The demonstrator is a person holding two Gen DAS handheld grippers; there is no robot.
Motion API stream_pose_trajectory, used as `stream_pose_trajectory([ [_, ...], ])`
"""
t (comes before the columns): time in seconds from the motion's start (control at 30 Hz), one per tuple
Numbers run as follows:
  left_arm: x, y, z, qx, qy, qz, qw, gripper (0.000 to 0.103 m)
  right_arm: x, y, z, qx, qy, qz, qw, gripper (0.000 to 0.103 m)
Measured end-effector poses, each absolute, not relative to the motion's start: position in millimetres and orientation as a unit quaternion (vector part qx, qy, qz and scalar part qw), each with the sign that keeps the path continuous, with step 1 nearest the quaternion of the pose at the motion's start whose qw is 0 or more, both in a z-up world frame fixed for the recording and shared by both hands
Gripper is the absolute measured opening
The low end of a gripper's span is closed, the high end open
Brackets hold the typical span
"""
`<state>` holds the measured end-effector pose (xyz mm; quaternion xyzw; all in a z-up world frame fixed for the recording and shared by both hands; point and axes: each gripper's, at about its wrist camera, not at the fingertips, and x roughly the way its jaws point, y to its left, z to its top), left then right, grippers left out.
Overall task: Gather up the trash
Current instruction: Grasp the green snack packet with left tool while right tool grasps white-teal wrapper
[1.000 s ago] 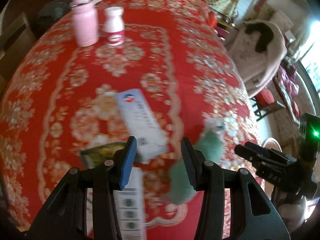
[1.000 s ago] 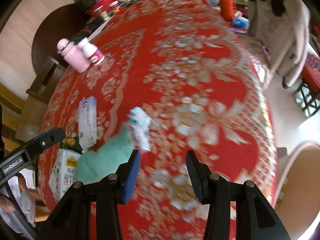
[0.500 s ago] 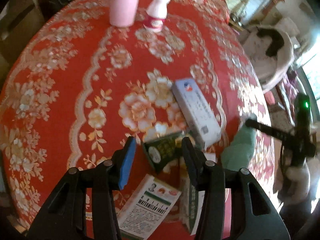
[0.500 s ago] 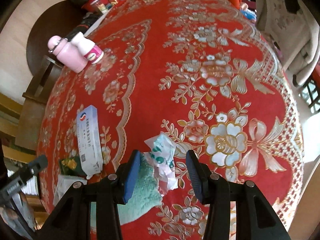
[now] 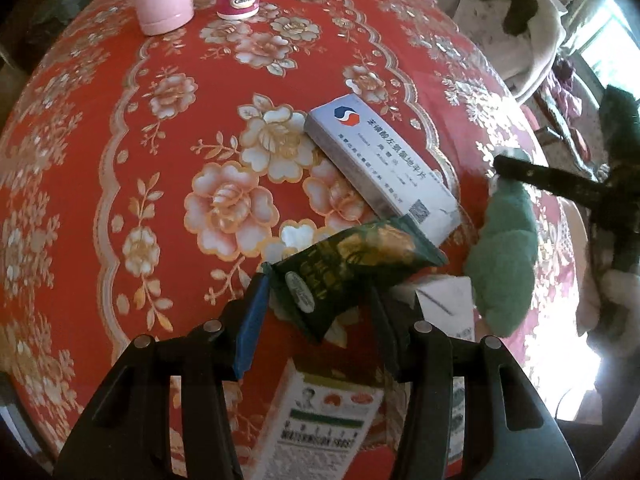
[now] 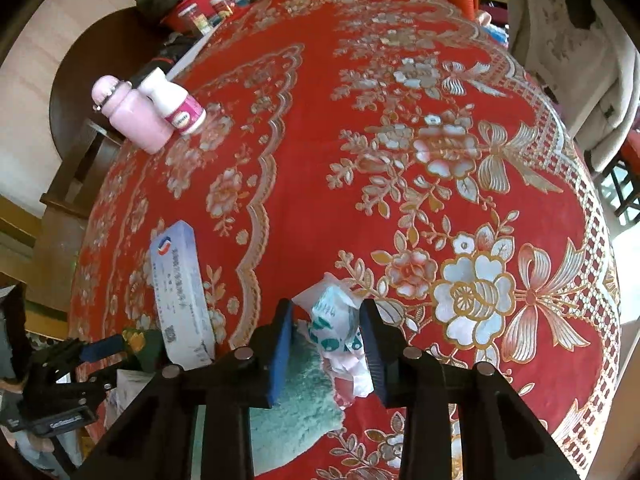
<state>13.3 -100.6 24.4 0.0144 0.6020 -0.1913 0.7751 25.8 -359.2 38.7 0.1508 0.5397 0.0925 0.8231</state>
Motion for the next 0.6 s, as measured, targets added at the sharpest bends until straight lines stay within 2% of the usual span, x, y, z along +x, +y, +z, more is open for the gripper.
stream_pose_trajectory([
  [0.17,26,-102,23,0.007,0.6,-0.196,0.776,0.048,27,-363,52,0.158,0.522,0.091,0.833,0.032],
  [0.5,31,-132,30,0.096,0.566,-0.258,0.778,0.048,26,-371,58,0.177,0.517,0.088,0.833,0.032],
  [0.6,32,-135,34,0.09,0.559,-0.278,0.776,0.048,25,-374,65,0.177,0.509,0.089,0.837,0.032],
])
